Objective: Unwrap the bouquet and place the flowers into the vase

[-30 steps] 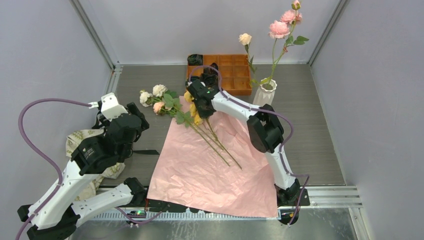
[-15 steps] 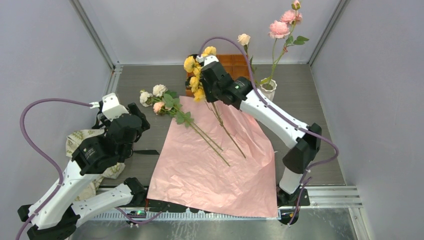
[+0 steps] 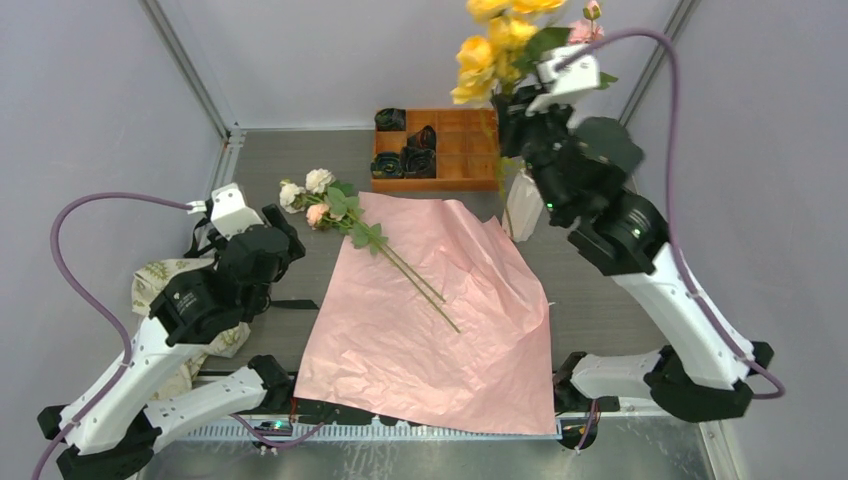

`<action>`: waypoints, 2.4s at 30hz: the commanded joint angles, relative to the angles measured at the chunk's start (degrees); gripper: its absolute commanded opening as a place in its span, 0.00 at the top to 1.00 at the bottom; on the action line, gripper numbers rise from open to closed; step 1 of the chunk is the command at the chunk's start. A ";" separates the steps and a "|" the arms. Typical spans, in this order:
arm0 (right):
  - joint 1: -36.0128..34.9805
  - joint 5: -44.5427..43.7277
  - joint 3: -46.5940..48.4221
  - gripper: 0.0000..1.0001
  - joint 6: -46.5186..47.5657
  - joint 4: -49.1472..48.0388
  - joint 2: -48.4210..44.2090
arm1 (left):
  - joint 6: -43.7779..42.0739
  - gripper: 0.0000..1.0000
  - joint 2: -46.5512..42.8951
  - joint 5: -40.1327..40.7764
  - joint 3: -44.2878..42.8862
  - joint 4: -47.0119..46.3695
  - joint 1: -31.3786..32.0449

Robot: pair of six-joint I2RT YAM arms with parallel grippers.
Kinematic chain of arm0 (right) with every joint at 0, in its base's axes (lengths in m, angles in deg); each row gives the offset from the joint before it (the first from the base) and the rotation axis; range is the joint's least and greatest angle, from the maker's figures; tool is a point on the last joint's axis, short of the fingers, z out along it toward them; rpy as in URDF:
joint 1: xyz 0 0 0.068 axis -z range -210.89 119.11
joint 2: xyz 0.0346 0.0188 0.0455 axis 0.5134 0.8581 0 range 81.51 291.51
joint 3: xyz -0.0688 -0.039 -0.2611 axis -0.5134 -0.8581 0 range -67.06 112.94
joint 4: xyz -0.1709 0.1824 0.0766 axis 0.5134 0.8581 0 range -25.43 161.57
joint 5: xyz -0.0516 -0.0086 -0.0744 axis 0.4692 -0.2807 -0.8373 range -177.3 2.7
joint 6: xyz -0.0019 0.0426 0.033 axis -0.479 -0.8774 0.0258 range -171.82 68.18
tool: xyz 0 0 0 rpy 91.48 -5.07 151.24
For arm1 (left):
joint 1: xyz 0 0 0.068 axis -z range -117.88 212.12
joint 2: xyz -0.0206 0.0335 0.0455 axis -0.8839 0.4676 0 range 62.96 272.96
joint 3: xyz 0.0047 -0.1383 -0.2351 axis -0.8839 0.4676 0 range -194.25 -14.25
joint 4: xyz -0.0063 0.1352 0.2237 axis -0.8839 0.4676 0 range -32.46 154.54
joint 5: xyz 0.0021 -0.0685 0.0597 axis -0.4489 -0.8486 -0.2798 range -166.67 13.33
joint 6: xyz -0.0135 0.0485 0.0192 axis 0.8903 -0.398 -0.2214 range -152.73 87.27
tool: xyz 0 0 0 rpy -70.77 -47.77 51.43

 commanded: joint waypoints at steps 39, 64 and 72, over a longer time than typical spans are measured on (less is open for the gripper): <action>22.73 -4.55 -25.48 0.99 2.79 -47.60 -1.96 | -0.17 0.35 5.83 -4.55 -0.48 -6.53 -0.05; 26.04 -3.19 -41.39 0.67 -11.73 -37.64 -7.03 | -0.05 0.35 6.82 -6.05 0.36 -7.83 -0.09; 26.07 -1.45 -42.55 0.34 -14.20 -32.67 -10.39 | -0.13 0.35 7.74 -6.84 0.59 -8.75 -0.08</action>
